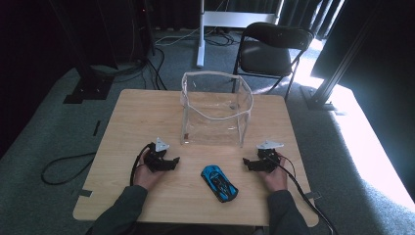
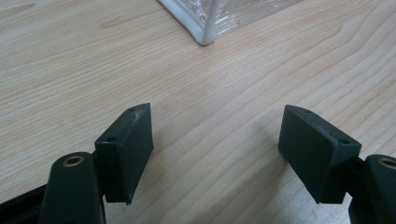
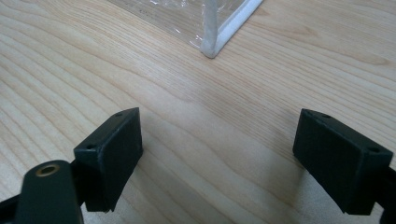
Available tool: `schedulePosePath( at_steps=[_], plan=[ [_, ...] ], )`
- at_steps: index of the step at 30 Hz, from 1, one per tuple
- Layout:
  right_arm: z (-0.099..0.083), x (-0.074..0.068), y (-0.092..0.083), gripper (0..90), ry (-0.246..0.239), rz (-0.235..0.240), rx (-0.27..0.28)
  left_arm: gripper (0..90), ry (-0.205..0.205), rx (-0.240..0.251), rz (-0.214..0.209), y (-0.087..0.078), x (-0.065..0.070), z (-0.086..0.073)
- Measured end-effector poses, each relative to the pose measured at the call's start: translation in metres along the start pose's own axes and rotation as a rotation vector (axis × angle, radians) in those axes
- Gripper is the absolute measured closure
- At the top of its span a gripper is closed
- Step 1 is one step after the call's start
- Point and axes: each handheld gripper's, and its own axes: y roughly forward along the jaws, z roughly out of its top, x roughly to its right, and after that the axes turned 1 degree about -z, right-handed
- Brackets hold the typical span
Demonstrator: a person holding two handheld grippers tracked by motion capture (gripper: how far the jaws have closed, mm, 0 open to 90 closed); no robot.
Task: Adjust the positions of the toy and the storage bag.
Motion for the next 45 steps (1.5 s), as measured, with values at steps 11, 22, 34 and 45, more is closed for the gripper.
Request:
schedulePosePath(
  at_steps=[11,22,34,45],
  plan=[
    [-0.001,0.001,-0.001,20.4,0.011,-0.008,0.011,27.2,0.001,-0.002,0.000,0.000,0.000,0.001],
    [0.001,0.001,-0.003,39.5,0.026,-0.024,0.017,29.0,0.024,-0.024,-0.020,0.001,0.001,0.006],
    [0.027,0.005,-0.010,58.8,0.013,0.000,0.083,49.4,0.011,0.036,0.001,0.001,-0.010,0.033],
    [0.047,0.002,0.003,68.8,0.013,0.037,0.119,58.9,0.020,0.053,-0.017,0.019,-0.001,0.059]
  ],
)
